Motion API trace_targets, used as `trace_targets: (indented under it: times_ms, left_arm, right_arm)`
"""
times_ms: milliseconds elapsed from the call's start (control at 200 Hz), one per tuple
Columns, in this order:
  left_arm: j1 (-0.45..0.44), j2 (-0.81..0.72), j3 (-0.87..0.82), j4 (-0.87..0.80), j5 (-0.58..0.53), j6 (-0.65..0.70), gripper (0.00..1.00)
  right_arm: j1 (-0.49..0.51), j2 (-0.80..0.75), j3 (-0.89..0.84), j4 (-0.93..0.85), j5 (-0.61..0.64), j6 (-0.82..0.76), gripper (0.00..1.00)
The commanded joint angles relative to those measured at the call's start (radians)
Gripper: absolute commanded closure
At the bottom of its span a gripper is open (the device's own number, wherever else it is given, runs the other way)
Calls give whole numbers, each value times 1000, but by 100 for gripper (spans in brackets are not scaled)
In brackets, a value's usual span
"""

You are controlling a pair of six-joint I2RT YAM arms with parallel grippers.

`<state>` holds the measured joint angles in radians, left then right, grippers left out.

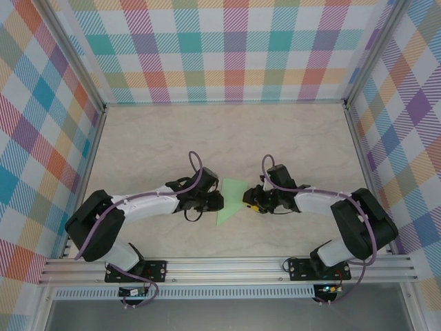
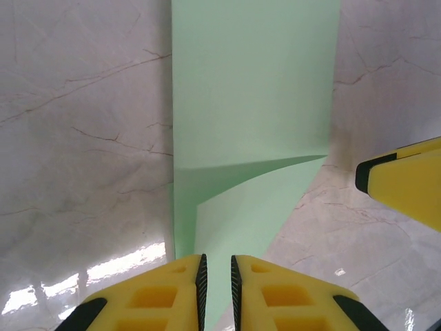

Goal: Fold a paper plane with a square sheet of paper (pick it up from the middle)
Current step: Fourth fold the wing at the center of the table.

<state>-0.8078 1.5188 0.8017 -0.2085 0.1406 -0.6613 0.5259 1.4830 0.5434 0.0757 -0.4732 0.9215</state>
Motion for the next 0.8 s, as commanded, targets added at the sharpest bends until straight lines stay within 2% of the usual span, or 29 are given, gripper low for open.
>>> trace_targets:
  times_ms: [0, 530, 795]
  left_arm:
    - [11, 31, 30, 3, 17, 17, 81]
    - [23, 172, 65, -7, -14, 21, 83]
    - [23, 168, 41, -9, -13, 23, 83]
  right_arm:
    - [8, 32, 17, 25, -12, 36, 62]
    - [14, 89, 17, 86, -17, 87, 62]
    - [14, 100, 33, 127, -29, 114, 63]
